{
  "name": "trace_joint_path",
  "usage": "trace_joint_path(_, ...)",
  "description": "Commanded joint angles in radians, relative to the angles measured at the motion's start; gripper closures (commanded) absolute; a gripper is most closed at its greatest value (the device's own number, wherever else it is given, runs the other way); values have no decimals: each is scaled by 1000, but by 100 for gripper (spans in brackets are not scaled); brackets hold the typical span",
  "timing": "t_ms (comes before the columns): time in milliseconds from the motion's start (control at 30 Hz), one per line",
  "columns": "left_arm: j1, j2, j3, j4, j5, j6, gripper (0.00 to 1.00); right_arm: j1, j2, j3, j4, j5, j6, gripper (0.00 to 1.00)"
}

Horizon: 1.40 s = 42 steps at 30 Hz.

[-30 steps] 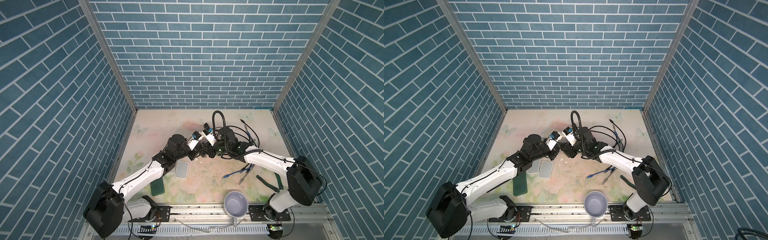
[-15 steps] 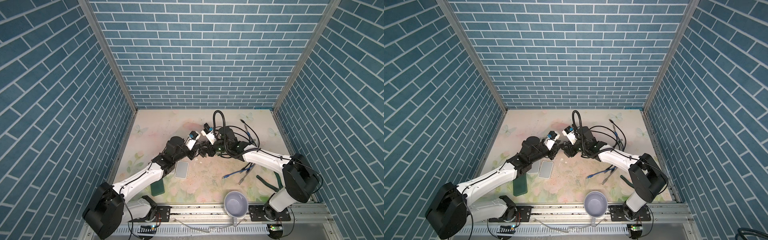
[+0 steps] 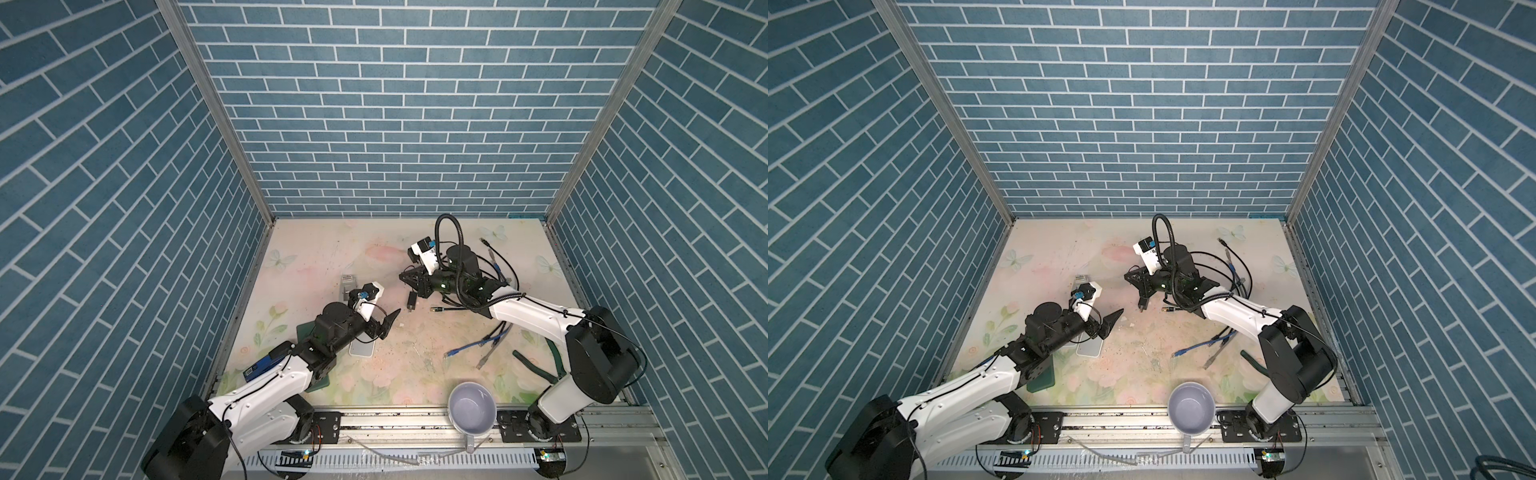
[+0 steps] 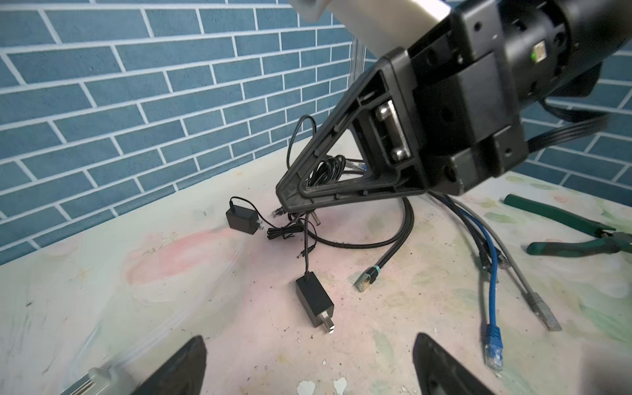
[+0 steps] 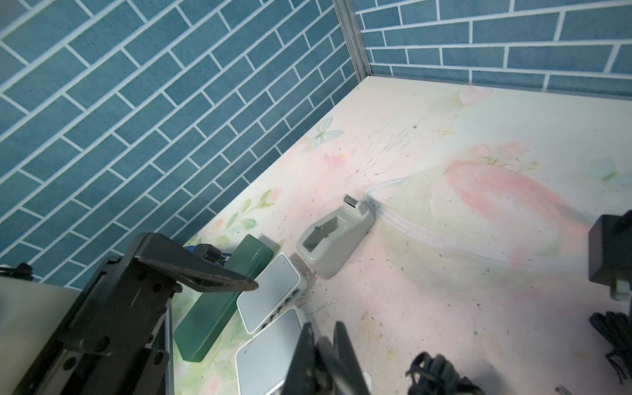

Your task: Insert the plug into the switch port

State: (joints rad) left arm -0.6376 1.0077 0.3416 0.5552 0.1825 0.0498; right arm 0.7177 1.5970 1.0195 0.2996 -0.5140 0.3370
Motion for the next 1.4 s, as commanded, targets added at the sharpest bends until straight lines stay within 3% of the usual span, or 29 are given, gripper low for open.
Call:
trace_joint_path(0, -29, 48, -10, 157, -28, 33, 16, -1, -29, -10, 46, -33, 27, 100)
trace_joint_path(333, -83, 315, 62, 395, -106, 82, 38, 0, -37, -19, 65, -44, 36, 100)
trace_joint_path(467, -86, 375, 59, 527, -154, 74, 53, 0, -37, -27, 67, -44, 36, 100)
trace_joint_path(900, -85, 426, 100, 576, -143, 79, 60, 0, -33, -37, 86, -49, 46, 100)
trace_joint_path(1367, -85, 465, 122, 596, -149, 85, 77, 1, -34, -47, 113, -73, 63, 100)
